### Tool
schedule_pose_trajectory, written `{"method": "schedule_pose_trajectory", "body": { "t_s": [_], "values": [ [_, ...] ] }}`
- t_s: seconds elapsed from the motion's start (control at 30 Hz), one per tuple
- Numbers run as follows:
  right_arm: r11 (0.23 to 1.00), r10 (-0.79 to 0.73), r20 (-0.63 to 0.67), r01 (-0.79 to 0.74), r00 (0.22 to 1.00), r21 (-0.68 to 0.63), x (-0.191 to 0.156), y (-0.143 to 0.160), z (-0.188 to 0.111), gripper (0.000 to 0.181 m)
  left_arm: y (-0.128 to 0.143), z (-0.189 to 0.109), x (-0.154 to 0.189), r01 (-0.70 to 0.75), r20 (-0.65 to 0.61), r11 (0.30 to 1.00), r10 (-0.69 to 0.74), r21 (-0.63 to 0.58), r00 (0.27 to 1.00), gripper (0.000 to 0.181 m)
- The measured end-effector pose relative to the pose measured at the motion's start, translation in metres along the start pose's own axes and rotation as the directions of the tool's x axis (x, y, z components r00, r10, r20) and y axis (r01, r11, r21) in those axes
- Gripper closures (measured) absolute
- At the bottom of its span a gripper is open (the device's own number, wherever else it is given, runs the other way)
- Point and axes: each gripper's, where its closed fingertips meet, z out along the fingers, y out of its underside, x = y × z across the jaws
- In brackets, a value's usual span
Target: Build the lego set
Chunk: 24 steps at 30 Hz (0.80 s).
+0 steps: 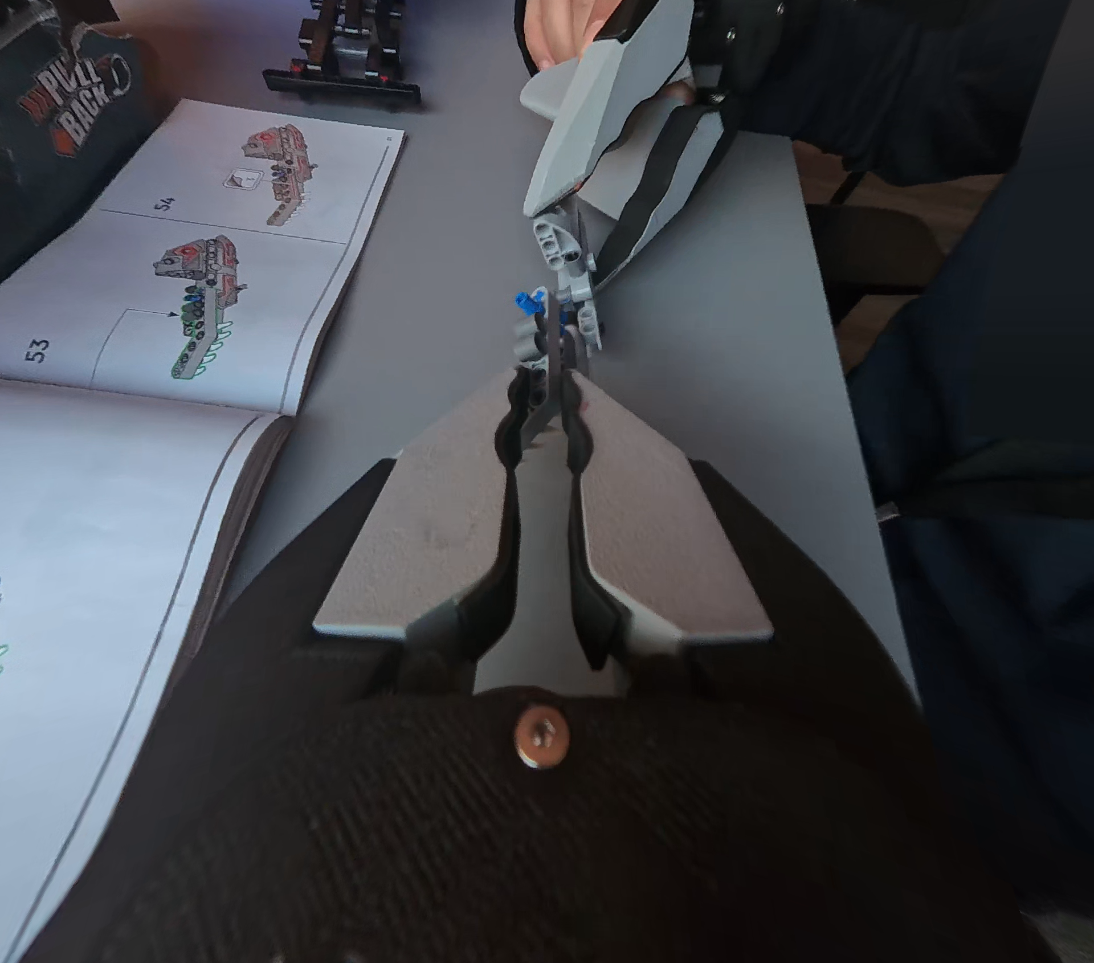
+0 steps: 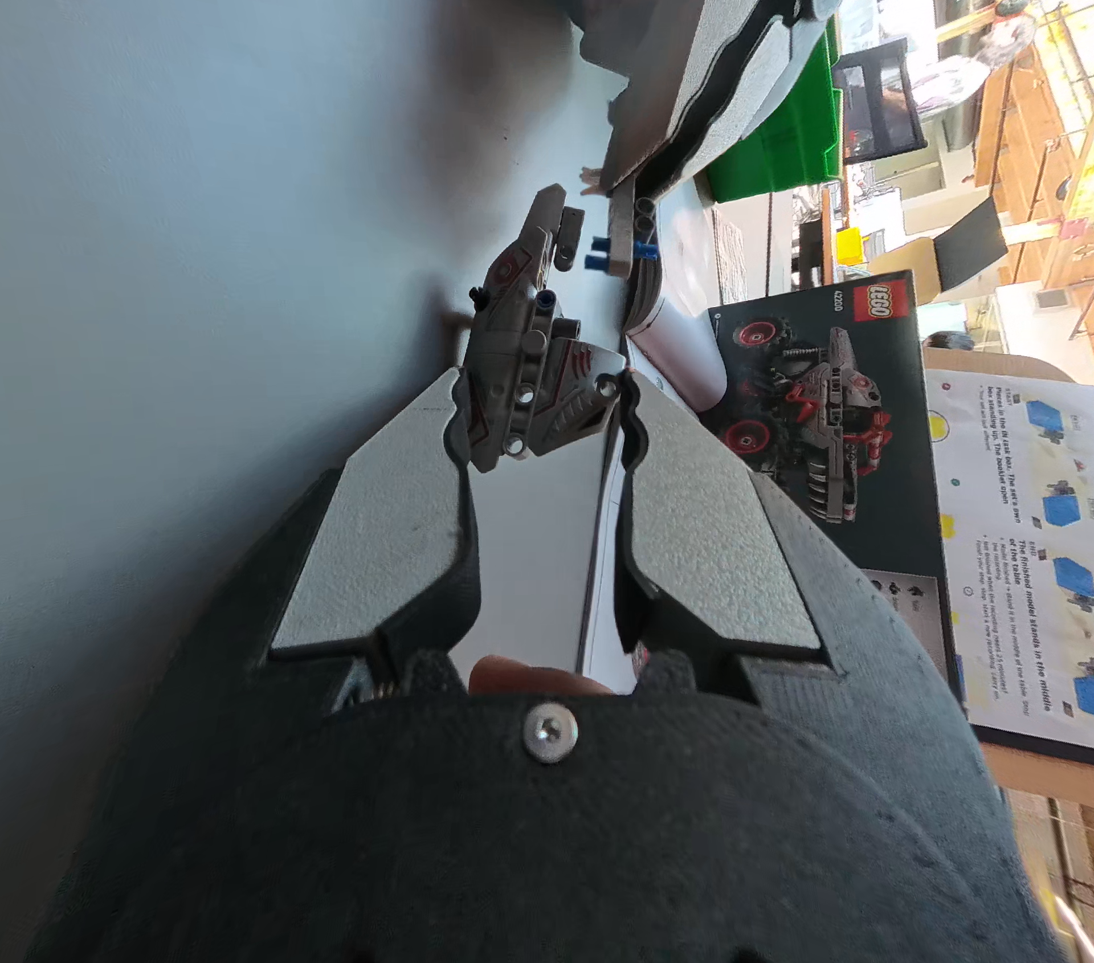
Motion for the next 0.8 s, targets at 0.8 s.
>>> {"method": "schedule_pose_trajectory", "body": {
  "t_s": [0.8],
  "values": [
    [0.991,0.137,0.09,-0.136,0.986,-0.014,-0.004,-0.006,0.002,0.133,0.003,0.009,0.021,-0.023,0.023,0.99,0.026,-0.139,0.999,0.173]
  ]
}}
